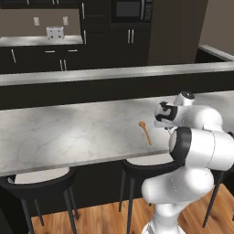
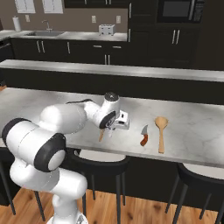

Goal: Pick up the metallic utensils from the counter and place them in the open drawer. Make sure not to pick up any wooden utensils.

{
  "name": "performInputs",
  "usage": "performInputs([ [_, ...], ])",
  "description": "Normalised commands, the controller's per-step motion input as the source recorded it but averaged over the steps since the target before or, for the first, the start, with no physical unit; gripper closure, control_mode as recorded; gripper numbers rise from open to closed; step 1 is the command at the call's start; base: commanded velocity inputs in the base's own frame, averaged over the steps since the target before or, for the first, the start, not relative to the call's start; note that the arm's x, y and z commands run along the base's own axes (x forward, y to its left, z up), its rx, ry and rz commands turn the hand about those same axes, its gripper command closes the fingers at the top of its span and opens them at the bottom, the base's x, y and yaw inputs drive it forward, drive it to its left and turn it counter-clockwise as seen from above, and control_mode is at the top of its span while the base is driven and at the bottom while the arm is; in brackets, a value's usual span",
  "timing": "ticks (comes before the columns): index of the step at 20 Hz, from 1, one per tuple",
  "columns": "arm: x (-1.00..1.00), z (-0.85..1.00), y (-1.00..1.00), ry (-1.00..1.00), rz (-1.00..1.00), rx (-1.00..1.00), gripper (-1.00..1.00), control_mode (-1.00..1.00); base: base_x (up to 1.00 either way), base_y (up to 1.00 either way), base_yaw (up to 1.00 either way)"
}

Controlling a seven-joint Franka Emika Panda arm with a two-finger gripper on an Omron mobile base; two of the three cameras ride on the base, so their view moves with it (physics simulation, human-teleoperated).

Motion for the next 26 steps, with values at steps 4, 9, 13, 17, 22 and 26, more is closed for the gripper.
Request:
performInputs([
  [4,-0.45,1.0,0.13,0.07,0.0,-0.02,1.0,-1.0,0.0,0.0,0.0],
  [9,-0.53,0.91,0.22,0.03,0.01,0.0,1.0,-1.0,0.0,0.0,0.0],
  [13,-0.54,0.66,0.33,-0.03,0.06,0.0,1.0,-1.0,0.0,0.0,0.0],
  [17,-0.55,0.63,0.3,-0.05,0.08,0.0,1.0,-1.0,0.0,0.0,0.0],
  [22,-0.7,0.62,0.2,-0.15,0.09,0.0,1.0,-1.0,0.0,0.0,0.0],
  [26,-0.8,0.59,0.3,-0.27,0.09,0.0,1.0,-1.0,0.0,0.0,0.0],
])
